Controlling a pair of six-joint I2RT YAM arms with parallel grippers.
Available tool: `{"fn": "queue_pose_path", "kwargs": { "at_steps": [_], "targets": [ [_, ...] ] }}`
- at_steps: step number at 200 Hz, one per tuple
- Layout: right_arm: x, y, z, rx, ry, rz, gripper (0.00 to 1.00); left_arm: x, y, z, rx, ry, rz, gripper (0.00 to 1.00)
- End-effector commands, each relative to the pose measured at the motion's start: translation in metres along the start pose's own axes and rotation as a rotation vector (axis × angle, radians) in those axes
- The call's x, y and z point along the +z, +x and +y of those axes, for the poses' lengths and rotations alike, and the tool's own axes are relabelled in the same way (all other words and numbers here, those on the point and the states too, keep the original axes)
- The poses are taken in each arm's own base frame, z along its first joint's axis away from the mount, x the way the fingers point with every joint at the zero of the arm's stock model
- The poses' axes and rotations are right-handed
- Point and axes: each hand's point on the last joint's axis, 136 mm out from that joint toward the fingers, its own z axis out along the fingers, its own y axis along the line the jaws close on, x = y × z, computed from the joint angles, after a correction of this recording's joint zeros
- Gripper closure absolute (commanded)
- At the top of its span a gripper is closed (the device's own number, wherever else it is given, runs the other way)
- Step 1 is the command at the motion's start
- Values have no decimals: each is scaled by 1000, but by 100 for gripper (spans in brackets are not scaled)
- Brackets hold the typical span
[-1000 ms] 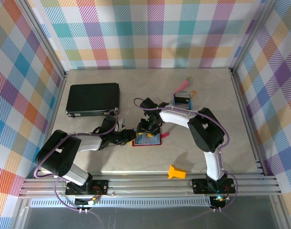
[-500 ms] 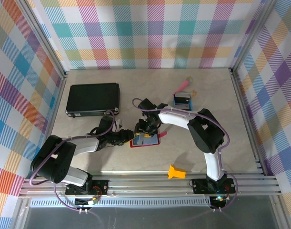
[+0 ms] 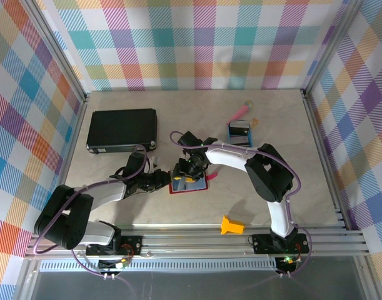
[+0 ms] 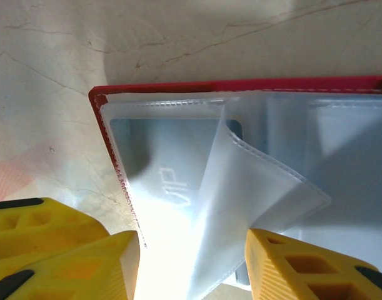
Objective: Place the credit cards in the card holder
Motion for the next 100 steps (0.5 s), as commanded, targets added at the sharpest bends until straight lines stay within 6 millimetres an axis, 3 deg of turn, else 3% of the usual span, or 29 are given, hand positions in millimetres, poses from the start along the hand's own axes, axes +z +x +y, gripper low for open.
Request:
{"fn": "queue_pose_path", "kwargs": {
  "at_steps": [1,29,74,100],
  "targets": [
    [-12,-4,21,-13,-55,-17,53,-7,0,5,16,-43,0,82],
    [-11,-4,24,-14,-64,-11,53,-9,4,-7,26,17,14,83],
    [-9,-5,25,-14,-65,-6,53,-2,21,-34,73,131,32,98],
    [-7,-5,24,-11,-62,-4,53,4,25,-40,98,142,31,100]
  ]
}}
